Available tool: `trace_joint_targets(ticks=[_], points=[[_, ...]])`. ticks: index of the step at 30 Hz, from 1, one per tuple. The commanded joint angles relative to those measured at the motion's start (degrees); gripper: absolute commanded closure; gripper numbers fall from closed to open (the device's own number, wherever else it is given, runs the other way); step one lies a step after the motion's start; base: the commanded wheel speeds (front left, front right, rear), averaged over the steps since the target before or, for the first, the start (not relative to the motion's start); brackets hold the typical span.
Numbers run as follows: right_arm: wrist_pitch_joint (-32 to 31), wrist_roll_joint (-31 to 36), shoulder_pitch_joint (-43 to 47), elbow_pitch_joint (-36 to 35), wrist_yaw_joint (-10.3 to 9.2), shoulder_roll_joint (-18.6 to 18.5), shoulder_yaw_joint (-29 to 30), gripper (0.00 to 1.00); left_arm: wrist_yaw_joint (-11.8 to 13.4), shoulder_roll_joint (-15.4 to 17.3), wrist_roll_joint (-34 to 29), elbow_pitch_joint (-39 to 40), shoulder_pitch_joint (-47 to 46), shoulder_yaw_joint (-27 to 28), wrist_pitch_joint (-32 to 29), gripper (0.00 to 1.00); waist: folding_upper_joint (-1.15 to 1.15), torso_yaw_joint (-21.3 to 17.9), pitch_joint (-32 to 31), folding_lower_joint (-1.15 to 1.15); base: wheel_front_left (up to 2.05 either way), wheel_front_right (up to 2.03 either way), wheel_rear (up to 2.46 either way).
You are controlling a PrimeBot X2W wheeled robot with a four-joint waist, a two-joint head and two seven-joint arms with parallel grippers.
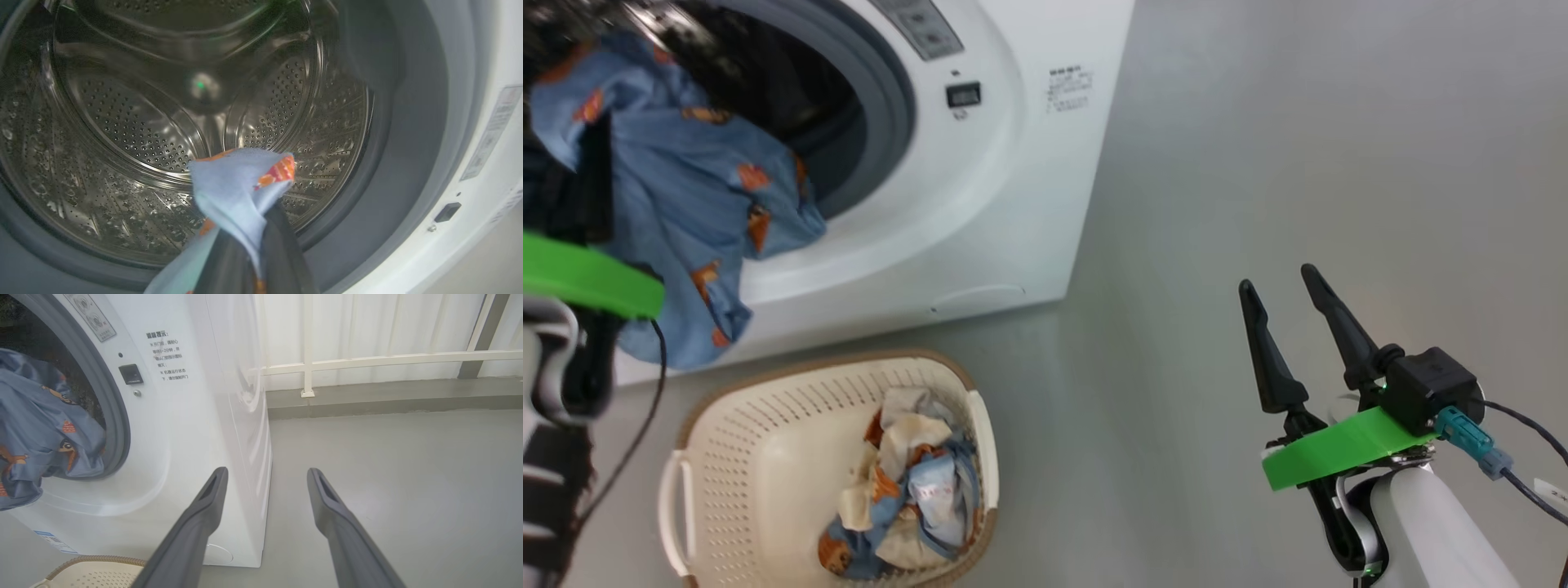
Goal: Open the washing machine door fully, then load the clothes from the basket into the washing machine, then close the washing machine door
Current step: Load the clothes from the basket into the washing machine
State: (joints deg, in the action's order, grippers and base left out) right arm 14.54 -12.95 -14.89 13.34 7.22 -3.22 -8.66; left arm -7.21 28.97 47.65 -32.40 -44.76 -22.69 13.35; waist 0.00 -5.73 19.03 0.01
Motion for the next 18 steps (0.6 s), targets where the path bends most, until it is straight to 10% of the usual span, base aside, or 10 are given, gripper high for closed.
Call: trace_joint_targets(ticks=[1,18], points=[[0.5,0.2,-1.2,-1.8,0.26,0.3,-1.1,0.00,-0.2,3.3,0.6,0.3,-3.0,1.1,0.1,1.00,0.00,-2.9,5.1,-0.01,0.00,0.00,0.00],[0.5,-3.4,-1.8,-8.8,0.26,0.3,-3.4,0.00,-0.3,12.6,6.7,-8.0,-22.8,-10.0,1.4,1.00,0.00,-8.8,19.4,-0.01,0.00,0.00,0.00]])
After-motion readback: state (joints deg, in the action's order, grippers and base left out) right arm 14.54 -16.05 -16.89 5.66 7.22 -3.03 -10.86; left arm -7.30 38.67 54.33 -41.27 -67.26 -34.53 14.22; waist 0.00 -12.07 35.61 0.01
